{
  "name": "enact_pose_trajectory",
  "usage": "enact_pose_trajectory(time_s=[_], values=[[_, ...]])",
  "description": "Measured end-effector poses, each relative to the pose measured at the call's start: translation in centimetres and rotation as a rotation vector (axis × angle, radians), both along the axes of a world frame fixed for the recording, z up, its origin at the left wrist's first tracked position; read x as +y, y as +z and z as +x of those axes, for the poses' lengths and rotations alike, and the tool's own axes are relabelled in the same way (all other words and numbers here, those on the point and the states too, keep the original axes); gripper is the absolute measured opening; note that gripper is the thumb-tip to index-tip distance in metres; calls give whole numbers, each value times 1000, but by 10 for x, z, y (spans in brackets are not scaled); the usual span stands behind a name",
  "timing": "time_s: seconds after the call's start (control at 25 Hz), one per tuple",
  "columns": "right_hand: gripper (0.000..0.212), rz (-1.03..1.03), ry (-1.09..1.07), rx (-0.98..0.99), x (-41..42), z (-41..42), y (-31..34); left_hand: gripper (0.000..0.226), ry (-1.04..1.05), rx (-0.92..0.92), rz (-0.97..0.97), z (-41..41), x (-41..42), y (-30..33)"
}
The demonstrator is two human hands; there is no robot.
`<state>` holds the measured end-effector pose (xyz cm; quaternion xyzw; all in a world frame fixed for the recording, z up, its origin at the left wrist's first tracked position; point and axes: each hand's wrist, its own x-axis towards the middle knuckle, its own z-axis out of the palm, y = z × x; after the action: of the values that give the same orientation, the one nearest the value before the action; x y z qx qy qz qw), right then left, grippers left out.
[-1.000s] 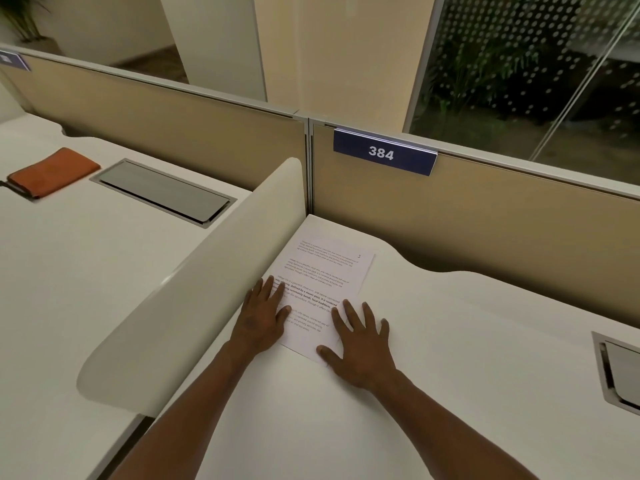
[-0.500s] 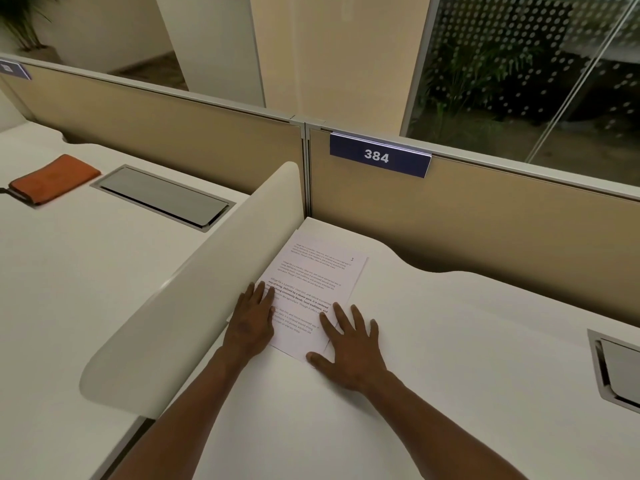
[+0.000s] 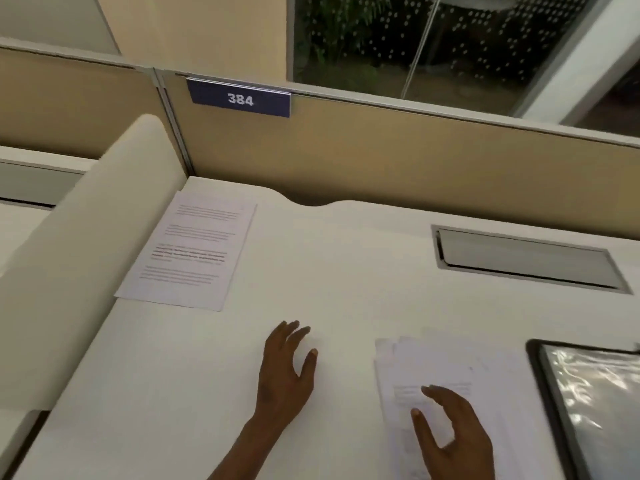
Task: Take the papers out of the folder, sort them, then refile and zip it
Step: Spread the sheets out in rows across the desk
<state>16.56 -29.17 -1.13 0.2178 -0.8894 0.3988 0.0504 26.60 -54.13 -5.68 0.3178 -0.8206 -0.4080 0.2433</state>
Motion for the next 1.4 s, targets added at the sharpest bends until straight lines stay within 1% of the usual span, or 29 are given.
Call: enact_pose_trajectory(time_s=[0.08, 0.12, 0.2, 0.24, 0.32, 0.4, 0.44, 0.52, 0.64, 0.72, 0.8, 0.88, 0.96, 1.04, 1.08, 1.16, 1.2, 1.24, 1.28, 1.32, 1.4], values=[[45, 169, -131, 46, 66, 0, -2, 37, -145, 21, 73, -10, 72, 2], [50, 270, -153, 69, 96, 1, -8, 40, -220, 18, 86, -18, 102, 4], [62, 435, -94, 59, 135, 2, -28, 51, -318, -38, 46, -38, 136, 2], [68, 506, -34, 36, 146, 2, -36, 59, -353, -102, 2, -51, 144, 1], [76, 589, 77, -38, 159, 5, -47, 74, -405, -312, -93, -74, 148, 5], [75, 547, 99, -122, 159, 8, -45, 80, -418, -478, -186, -87, 147, 8], [74, 508, 97, -178, 159, 8, -43, 80, -416, -505, -223, -89, 147, 9], [74, 392, 59, -296, 159, 3, -36, 77, -411, -501, -264, -88, 149, 11], [66, 189, -135, -297, 155, -26, -30, 68, -401, -508, -270, -83, 156, 7], [59, 177, -207, -354, 152, -51, -24, 63, -388, -492, -299, -79, 163, 3], [55, 187, -223, -407, 147, -72, -20, 60, -387, -488, -308, -75, 169, -2], [47, 134, -239, -458, 142, -89, -16, 60, -373, -490, -297, -74, 172, -4], [31, 99, -258, -483, 139, -98, -14, 57, -338, -480, -287, -75, 176, -2], [16, 58, -263, -457, 138, -104, -14, 57, -333, -483, -295, -77, 180, -3], [21, 40, -257, -433, 139, -105, -14, 57, -336, -488, -294, -77, 182, -2], [41, 20, -236, -399, 141, -105, -16, 58, -318, -492, -275, -78, 186, -3], [48, 7, -233, -392, 142, -104, -15, 58, -315, -496, -270, -78, 187, -4], [50, -19, -232, -387, 143, -103, -15, 58, -315, -502, -272, -79, 189, -4], [48, -45, -231, -384, 145, -103, -15, 57, -312, -510, -283, -79, 190, -3], [40, -62, -227, -379, 146, -103, -15, 57, -309, -523, -297, -79, 193, -1], [12, -79, -233, -370, 151, -102, -13, 59, -324, -560, -296, -81, 197, 3]])
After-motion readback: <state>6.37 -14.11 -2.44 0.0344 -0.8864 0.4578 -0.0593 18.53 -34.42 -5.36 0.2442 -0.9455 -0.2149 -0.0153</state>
